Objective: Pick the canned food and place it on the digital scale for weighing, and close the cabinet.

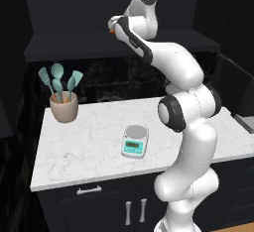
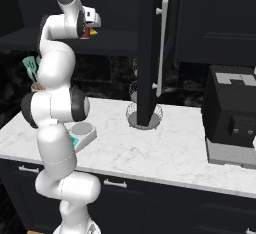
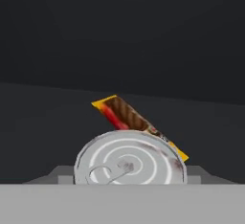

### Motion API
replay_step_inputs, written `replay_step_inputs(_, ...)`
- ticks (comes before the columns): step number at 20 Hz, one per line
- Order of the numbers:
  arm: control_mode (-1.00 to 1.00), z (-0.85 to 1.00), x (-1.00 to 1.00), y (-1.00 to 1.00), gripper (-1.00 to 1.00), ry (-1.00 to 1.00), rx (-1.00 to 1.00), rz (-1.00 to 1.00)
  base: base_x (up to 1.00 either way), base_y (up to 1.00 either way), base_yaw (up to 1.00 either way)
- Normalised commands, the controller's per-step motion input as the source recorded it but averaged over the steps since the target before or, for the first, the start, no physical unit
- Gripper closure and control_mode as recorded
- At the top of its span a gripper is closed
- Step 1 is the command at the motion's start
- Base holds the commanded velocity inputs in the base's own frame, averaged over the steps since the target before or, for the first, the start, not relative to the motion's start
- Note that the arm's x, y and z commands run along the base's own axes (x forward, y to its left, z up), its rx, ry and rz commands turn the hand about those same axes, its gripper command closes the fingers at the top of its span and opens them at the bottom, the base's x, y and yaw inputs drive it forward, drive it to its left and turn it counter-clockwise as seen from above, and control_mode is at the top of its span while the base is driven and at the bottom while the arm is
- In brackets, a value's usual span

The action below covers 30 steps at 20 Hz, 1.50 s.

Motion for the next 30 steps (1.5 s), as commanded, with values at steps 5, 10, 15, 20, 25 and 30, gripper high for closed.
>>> replay_step_inputs(5, -1.0, -0.21, 0.01, 0.0, 1.0, 0.0, 0.0, 0.0, 0.0, 0.0, 0.0)
replay_step_inputs(10, -1.0, -0.01, -0.53, -0.06, 1.0, -0.05, 0.01, 0.0, 0.0, 0.0, 0.0)
replay_step_inputs(15, -1.0, 0.03, -0.96, -0.12, 1.0, -0.15, 0.08, 0.0, 0.0, 0.0, 0.0)
replay_step_inputs(20, -1.0, 0.0, -0.99, -0.18, 1.0, -0.03, 0.13, 0.0, 0.0, 0.0, 0.0)
replay_step_inputs(25, -1.0, 0.0, -1.0, -0.16, 1.0, -0.06, 0.1, 0.0, 0.0, 0.0, 0.0)
replay_step_inputs(30, -1.0, 0.0, -1.0, -0.17, 1.0, -0.03, 0.02, 0.0, 0.0, 0.0, 0.0)
